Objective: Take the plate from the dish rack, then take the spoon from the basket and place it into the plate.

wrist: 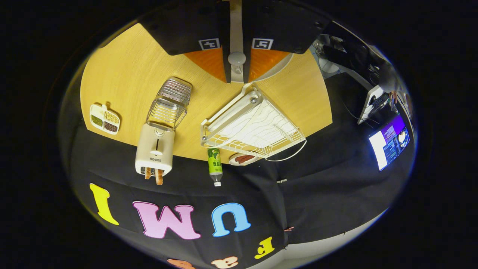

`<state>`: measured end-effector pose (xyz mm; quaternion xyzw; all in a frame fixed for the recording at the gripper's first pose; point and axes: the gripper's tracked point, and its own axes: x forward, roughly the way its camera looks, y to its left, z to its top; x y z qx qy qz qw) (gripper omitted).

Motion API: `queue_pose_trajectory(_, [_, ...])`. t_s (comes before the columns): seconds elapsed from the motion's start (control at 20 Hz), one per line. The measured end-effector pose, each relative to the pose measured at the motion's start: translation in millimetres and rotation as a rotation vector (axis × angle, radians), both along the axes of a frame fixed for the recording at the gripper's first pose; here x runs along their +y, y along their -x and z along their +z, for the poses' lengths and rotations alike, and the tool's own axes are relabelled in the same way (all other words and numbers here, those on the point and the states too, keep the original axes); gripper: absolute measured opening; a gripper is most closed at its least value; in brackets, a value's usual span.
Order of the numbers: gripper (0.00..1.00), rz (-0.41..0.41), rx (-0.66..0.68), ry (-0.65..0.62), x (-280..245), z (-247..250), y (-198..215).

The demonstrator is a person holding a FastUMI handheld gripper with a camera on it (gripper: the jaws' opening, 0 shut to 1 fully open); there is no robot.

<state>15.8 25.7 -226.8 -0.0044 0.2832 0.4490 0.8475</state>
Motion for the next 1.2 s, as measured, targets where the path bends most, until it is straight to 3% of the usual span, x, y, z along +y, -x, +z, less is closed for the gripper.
queue_pose_trajectory(0.15, [0.17, -0.022, 0.042, 0.006, -3.2, -5.1, 1.3])
queue_pose_trajectory(0.35, [0.95, -0.083, 0.073, -0.039, -5.1, 10.9, -7.9])
queue_pose_trajectory(0.7, [0.99, -0.294, 0.014, -0.108, -30.1, 76.1, -37.6])
queue_pose_trajectory(1.2, [0.99, -0.643, -0.246, -0.138, -93.6, 206.6, -47.8])
